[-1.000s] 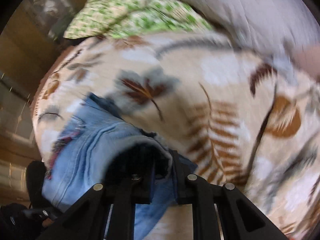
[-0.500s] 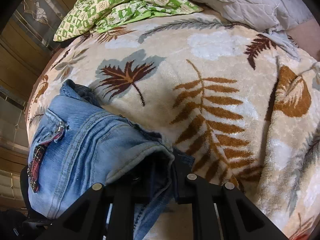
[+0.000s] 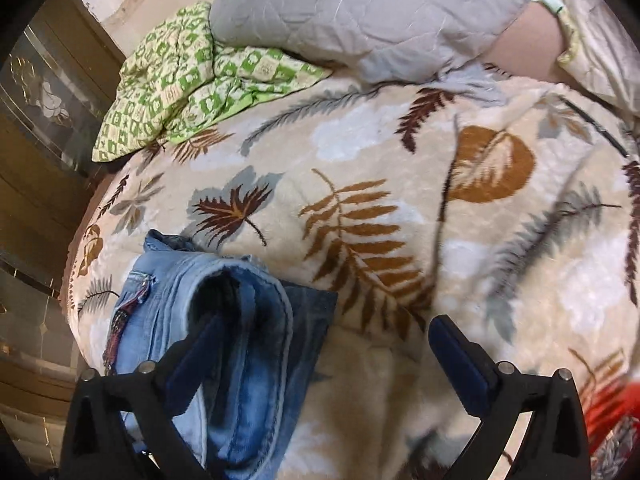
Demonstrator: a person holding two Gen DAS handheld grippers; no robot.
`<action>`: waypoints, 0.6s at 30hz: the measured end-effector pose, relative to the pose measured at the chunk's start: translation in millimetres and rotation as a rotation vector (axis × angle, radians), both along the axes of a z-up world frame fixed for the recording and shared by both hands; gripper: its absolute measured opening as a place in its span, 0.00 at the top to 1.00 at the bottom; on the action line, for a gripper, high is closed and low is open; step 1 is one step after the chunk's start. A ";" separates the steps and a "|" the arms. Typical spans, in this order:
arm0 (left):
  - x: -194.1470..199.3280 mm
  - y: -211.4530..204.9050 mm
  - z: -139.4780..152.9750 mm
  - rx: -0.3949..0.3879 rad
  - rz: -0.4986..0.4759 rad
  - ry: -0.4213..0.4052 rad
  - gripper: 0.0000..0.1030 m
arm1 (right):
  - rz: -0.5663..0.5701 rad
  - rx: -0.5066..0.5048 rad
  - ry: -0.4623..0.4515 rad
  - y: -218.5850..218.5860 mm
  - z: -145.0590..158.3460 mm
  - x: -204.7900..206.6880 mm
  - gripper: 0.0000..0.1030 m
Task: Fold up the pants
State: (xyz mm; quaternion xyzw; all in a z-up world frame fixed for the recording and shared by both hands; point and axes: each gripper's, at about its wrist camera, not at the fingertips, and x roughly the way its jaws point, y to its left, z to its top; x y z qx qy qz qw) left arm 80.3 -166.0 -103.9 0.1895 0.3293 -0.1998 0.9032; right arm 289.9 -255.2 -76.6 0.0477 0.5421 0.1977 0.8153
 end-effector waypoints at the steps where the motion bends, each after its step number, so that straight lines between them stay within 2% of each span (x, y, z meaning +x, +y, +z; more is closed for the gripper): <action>1: -1.3 3.3 2.5 -0.004 0.006 -0.003 0.00 | -0.003 -0.002 -0.006 -1.2 2.3 -2.9 0.00; 11: -26.4 34.6 39.1 -0.008 0.052 -0.075 0.00 | -0.023 0.004 -0.060 -1.5 37.6 -26.5 0.00; 15: -28.2 63.4 47.4 0.000 0.080 -0.090 0.00 | 0.012 -0.010 -0.079 5.0 52.2 -38.1 0.00; 18: -22.1 97.7 53.5 -0.028 0.126 -0.073 0.00 | 0.031 -0.022 -0.096 8.5 59.9 -47.7 0.00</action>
